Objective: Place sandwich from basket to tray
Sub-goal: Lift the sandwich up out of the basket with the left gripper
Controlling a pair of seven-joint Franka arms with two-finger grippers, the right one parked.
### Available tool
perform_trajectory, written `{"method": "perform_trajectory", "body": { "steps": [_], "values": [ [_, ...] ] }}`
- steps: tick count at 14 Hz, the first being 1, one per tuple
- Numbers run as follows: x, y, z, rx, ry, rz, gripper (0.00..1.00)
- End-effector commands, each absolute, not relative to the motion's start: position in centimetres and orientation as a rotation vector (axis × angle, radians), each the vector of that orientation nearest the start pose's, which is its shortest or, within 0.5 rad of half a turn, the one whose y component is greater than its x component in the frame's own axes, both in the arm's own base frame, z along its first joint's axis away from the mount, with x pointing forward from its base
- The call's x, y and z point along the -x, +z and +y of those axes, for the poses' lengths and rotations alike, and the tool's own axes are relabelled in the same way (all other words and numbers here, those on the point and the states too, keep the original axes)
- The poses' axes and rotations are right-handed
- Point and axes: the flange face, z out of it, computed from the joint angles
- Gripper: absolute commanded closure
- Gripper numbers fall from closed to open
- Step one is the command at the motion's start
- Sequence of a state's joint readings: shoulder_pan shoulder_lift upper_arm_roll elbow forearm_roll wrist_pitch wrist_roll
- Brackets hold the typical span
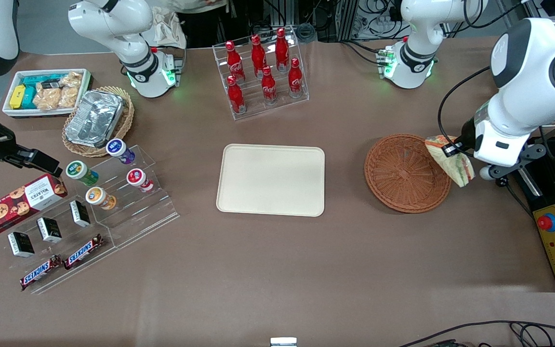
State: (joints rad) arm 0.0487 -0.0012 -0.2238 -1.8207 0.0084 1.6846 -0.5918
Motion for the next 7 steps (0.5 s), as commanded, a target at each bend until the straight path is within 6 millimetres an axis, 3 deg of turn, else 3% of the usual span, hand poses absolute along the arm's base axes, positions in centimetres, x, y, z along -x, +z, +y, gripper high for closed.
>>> {"method": "perform_trajectory", "body": {
  "steps": [1,4,7],
  "values": [
    [-53.8,52.1,-11.2,3.020,0.200,-0.549,1.00],
    [-53.7,51.5,-12.7,3.031,0.223,-0.498,1.00],
    [-53.4,50.4,-15.6,3.046,0.238,-0.414,1.00]
  ]
}}
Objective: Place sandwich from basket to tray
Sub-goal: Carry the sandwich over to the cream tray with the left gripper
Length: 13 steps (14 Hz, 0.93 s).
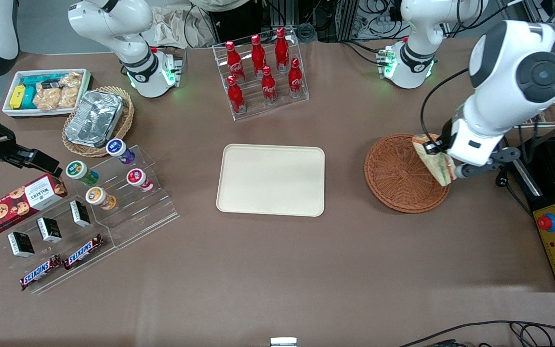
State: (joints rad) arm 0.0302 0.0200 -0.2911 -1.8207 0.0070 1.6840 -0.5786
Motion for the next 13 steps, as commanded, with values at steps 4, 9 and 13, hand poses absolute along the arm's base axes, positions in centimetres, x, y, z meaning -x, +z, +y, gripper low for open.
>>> {"method": "perform_trajectory", "body": {
  "steps": [4,9,13],
  "values": [
    [-52.5,48.5,-22.1,3.089,0.240,-0.235,1.00],
    [-50.6,44.2,-31.1,3.142,0.198,0.040,1.00],
    [-49.0,37.2,-38.1,3.025,0.005,0.337,1.00]
  ]
}}
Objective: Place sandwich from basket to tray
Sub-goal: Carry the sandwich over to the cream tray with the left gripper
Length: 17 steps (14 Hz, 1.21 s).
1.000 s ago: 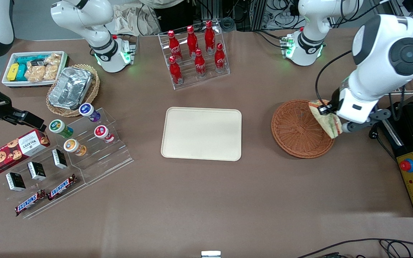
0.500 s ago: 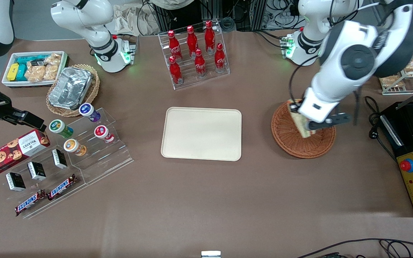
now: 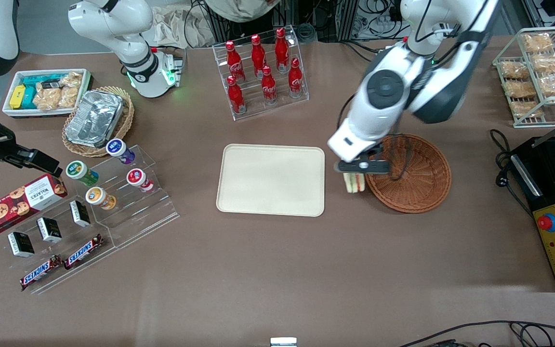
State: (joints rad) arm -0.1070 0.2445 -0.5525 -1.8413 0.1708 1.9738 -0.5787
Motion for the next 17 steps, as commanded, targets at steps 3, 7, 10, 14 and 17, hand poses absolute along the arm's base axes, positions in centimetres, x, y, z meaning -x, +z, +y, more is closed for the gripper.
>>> {"method": "perform_trajectory", "body": {
  "steps": [3,7,10,14,17],
  "values": [
    [-48.7,34.6,-40.1,3.057,-0.049,0.247,1.00],
    [-48.0,31.7,-41.9,3.097,-0.031,0.293,1.00],
    [-47.6,28.7,-42.9,3.130,-0.023,0.414,1.00],
    [-47.3,26.5,-43.2,3.147,-0.032,0.485,1.00],
    [-47.5,25.2,-41.9,3.108,-0.031,0.492,0.88]
  ]
}}
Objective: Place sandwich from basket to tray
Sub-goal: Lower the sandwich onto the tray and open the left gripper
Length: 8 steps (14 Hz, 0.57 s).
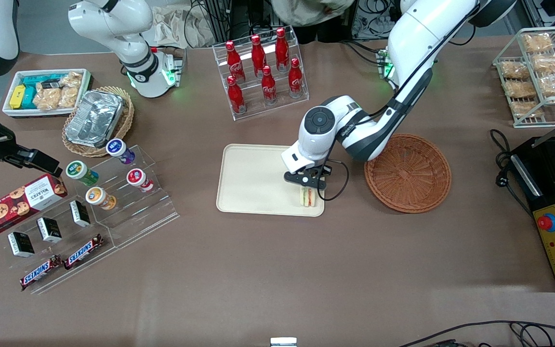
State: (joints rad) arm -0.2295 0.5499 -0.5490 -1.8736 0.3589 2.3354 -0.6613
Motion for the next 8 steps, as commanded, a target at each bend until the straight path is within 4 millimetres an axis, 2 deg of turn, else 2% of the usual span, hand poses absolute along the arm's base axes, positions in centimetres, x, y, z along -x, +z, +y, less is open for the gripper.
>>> {"method": "perform_trajectory", "body": {
  "steps": [1,2,5,7,8],
  "values": [
    [-47.9,25.1,-41.2,3.104,-0.033,0.451,0.57],
    [-48.0,25.2,-41.1,3.102,-0.035,0.442,0.01],
    [-48.7,26.5,-40.0,3.095,-0.046,0.226,0.00],
    [-49.1,29.4,-39.0,3.036,-0.048,0.197,0.00],
    [-49.7,31.4,-38.1,3.008,-0.055,0.150,0.00]
  ]
}}
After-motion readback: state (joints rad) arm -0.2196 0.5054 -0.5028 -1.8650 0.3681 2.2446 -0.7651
